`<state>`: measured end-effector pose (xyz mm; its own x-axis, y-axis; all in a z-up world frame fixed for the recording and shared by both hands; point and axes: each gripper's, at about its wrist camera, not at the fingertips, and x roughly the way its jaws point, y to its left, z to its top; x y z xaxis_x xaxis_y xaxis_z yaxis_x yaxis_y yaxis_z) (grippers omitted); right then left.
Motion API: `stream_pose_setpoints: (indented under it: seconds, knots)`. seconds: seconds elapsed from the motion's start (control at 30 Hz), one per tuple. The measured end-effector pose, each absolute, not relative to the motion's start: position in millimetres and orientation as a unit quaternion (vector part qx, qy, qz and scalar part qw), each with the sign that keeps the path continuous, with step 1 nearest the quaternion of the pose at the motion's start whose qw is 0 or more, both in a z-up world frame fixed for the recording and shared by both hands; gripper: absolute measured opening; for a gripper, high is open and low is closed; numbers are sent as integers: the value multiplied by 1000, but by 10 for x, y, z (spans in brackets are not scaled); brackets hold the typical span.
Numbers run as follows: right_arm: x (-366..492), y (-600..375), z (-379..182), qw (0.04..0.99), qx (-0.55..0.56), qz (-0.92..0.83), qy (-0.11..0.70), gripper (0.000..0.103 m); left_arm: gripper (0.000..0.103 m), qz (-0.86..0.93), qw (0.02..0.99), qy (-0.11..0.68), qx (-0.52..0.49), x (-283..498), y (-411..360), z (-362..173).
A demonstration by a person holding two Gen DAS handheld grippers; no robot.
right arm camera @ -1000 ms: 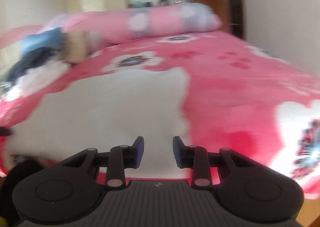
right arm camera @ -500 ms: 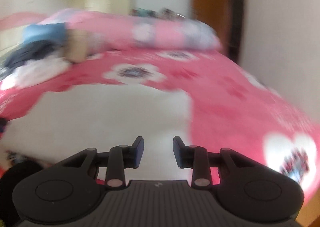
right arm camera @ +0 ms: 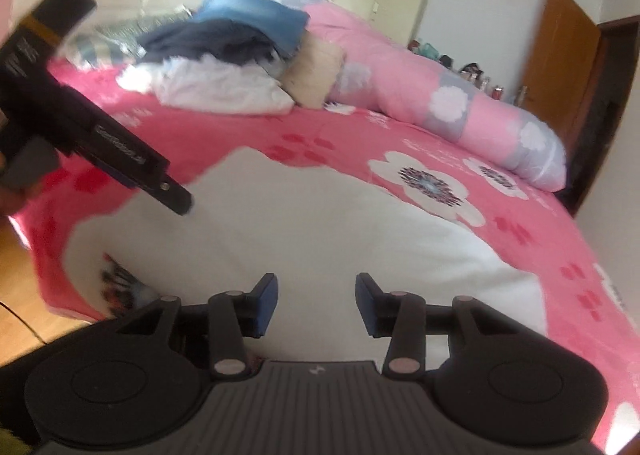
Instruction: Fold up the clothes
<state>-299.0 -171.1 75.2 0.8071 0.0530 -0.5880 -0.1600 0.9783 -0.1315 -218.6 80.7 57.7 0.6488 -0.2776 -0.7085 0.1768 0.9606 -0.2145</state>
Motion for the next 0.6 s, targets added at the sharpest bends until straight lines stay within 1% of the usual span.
stream_pose_setpoints:
  seconds: [0.17,0.27,0.4,0.57,0.6]
  knots:
    - [-2878,-1350,726,940,-117,81,311,45,84,-127,915,382,-41,-2186,695,582]
    - [-2703,-1440,647,936,-85,71,334,45,84,-125,920,370,-10,-2182,594,595]
    - [-2554,-1491,493,926,-72,58,366,45,84,-128,919,372,-14,-2181,595,577]
    - [-2438,-1617,794,942,-36,24,334,47,84,-131,918,375,-21,-2179,605,553]
    - [-2371,-1641,792,941,-27,15,338,48,84,-131,917,376,-22,-2178,607,548]
